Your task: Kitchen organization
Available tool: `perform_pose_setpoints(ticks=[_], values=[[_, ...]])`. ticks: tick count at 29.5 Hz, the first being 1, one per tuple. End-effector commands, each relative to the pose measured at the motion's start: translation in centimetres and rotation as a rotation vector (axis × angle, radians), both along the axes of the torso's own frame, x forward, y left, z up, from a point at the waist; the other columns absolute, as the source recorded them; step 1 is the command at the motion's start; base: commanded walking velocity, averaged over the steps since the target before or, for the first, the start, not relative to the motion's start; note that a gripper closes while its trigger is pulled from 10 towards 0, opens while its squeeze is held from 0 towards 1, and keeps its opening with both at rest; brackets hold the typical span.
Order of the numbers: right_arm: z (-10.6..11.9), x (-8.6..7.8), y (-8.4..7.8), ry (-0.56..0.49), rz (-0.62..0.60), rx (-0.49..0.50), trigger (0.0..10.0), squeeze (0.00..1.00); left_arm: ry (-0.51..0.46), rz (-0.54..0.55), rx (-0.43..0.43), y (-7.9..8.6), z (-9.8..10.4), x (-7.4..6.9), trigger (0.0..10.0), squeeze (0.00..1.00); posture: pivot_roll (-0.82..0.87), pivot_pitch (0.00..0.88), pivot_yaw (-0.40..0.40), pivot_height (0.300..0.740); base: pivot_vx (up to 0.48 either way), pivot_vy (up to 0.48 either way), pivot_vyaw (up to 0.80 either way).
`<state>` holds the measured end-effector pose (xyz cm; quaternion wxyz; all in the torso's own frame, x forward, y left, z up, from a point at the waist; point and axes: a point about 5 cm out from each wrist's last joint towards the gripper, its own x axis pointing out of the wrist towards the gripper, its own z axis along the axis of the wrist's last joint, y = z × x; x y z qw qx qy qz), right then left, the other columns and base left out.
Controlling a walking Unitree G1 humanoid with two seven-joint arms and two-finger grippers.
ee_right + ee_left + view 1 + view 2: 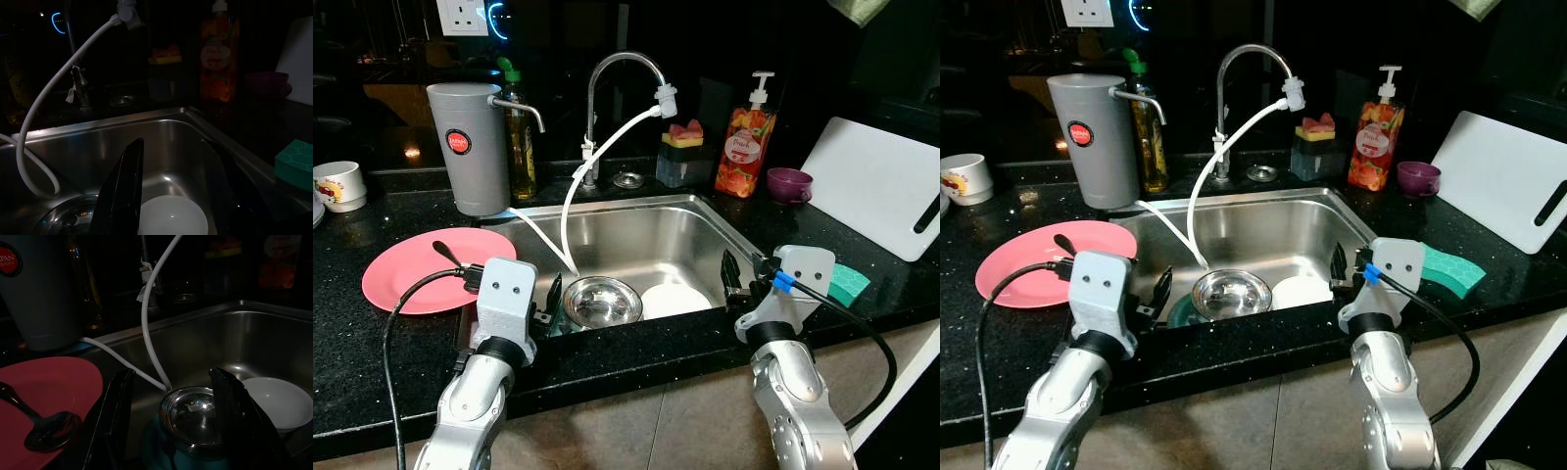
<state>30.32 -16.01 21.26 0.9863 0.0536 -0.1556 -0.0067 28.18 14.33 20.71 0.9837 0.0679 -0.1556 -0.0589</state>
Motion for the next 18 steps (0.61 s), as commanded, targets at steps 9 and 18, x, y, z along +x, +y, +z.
perform_pose_setpoints(ticks=[9,18], values=[[-0.1,-0.02,-0.06,0.008,-0.01,0.005,10.0,0.0,0.0,-0.004,0.003,-0.08,0.04,0.02,10.0,0.0,0.11,0.054,-0.052,0.74,0.0,0.0,0.0],[-0.19,-0.08,-0.06,0.011,-0.011,0.004,10.0,0.0,0.001,-0.005,0.003,-0.1,0.02,-0.02,10.0,0.0,0.11,0.057,-0.051,0.74,0.0,0.0,0.0]])
